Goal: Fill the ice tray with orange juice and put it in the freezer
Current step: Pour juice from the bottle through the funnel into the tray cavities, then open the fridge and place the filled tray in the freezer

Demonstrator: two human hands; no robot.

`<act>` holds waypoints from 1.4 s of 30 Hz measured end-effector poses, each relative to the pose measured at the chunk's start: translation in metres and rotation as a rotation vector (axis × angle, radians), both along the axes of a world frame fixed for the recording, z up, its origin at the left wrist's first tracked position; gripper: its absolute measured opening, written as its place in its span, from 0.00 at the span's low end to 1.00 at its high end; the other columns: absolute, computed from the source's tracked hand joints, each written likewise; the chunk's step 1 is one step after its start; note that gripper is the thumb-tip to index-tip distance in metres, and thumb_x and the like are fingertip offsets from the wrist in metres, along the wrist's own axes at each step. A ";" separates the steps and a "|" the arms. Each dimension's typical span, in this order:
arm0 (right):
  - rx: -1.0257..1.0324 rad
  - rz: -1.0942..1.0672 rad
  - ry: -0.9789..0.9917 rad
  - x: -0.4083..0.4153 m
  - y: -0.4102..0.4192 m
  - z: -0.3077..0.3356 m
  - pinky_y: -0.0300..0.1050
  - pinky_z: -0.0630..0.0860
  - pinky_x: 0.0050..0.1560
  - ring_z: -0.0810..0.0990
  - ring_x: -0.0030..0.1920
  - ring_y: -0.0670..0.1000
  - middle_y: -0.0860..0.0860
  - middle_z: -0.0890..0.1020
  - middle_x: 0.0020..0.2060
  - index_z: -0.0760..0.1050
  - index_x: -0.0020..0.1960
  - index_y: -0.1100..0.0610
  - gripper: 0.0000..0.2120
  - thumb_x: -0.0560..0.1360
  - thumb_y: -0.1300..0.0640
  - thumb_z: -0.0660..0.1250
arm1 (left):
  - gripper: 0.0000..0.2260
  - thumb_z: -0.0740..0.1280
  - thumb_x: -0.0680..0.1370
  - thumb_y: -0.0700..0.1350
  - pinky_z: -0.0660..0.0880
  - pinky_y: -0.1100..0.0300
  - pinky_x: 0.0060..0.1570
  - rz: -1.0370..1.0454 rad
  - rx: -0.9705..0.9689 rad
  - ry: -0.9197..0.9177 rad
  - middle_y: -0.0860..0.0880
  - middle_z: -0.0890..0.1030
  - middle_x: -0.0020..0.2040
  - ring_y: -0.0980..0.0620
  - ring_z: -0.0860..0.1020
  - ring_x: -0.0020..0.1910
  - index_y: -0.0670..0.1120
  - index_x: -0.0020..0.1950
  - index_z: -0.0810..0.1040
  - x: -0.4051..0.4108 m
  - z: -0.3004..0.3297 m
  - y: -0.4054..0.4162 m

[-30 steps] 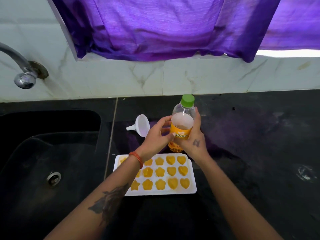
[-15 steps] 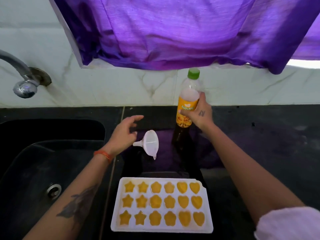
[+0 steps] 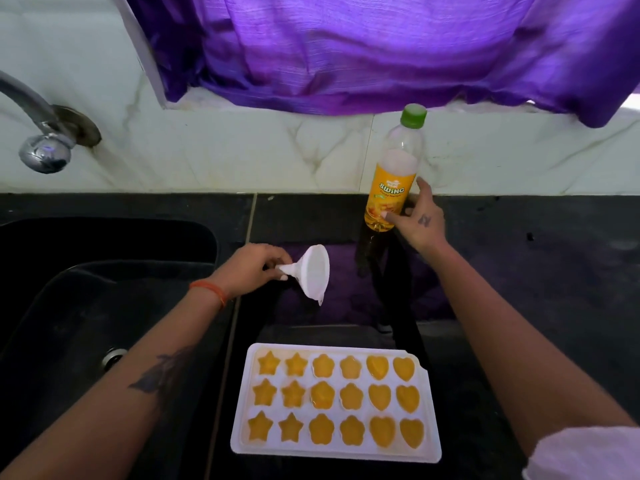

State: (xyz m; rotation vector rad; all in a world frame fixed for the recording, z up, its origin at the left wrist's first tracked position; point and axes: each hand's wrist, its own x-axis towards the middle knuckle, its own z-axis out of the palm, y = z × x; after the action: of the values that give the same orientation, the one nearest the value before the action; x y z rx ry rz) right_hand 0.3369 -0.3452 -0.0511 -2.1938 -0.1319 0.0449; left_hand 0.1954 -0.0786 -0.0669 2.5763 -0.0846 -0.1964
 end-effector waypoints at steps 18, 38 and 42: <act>0.247 -0.210 0.034 -0.123 -0.064 -0.019 0.53 0.77 0.58 0.79 0.54 0.50 0.51 0.78 0.58 0.66 0.68 0.50 0.29 0.71 0.55 0.72 | 0.11 0.65 0.75 0.40 0.71 0.53 0.53 0.101 0.467 -0.086 0.38 0.80 0.55 0.39 0.76 0.56 0.41 0.56 0.79 0.130 0.061 -0.027; -0.498 0.456 -0.250 -0.182 0.002 0.013 0.60 0.44 0.73 0.48 0.76 0.56 0.53 0.57 0.75 0.56 0.74 0.50 0.31 0.76 0.38 0.55 | 0.27 0.68 0.74 0.55 0.71 0.47 0.60 0.529 0.230 -0.124 0.49 0.69 0.70 0.45 0.71 0.65 0.51 0.70 0.67 -0.133 0.045 -0.075; -0.509 0.726 -0.262 -0.228 0.038 0.013 0.60 0.35 0.71 0.39 0.76 0.55 0.52 0.48 0.77 0.50 0.75 0.47 0.31 0.76 0.36 0.51 | 0.29 0.67 0.74 0.57 0.69 0.48 0.64 0.706 0.218 -0.005 0.50 0.64 0.74 0.46 0.67 0.69 0.53 0.73 0.63 -0.221 0.030 -0.070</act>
State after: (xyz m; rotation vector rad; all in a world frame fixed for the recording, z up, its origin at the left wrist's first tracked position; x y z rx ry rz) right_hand 0.1089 -0.3073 -0.0385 -2.5237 -1.1678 0.2155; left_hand -0.0253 -0.1490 -0.0371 2.6402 0.8717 0.0730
